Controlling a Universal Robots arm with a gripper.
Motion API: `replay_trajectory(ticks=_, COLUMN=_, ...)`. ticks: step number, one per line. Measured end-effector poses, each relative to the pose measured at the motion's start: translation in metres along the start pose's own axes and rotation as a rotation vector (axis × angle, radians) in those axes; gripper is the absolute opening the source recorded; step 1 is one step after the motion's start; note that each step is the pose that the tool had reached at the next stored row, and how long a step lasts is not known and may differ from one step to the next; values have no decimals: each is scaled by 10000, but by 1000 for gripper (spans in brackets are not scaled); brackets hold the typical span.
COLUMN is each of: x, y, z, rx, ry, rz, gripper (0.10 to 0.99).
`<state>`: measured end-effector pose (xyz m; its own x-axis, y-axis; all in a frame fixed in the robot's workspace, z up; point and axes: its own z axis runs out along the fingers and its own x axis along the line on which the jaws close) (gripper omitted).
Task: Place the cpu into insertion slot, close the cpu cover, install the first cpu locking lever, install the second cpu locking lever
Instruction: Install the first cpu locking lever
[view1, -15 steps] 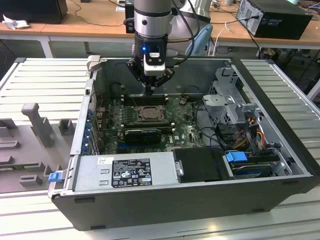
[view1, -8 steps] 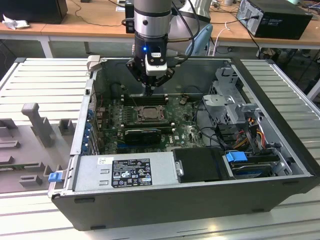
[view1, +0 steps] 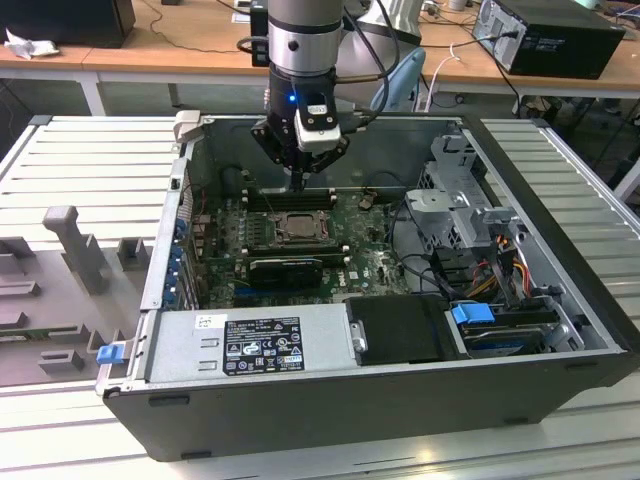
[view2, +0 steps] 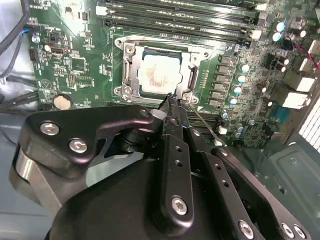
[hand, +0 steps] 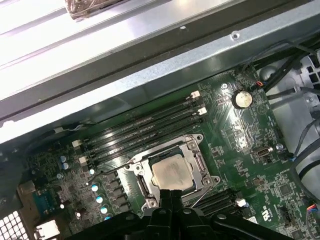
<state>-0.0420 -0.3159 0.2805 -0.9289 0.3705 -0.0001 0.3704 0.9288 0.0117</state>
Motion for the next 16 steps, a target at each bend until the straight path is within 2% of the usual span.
replay_trajectory(ticks=4, x=0, y=0, z=8, rx=-2, ry=13, rz=-1198, gripper=106)
replay_trajectory(ticks=10, x=0, y=0, z=13, rx=0, ry=31, rz=-2668, gripper=106)
replay_trajectory(ticks=16, x=2, y=-1, z=15, rx=-2, ry=38, rz=-3399, gripper=106)
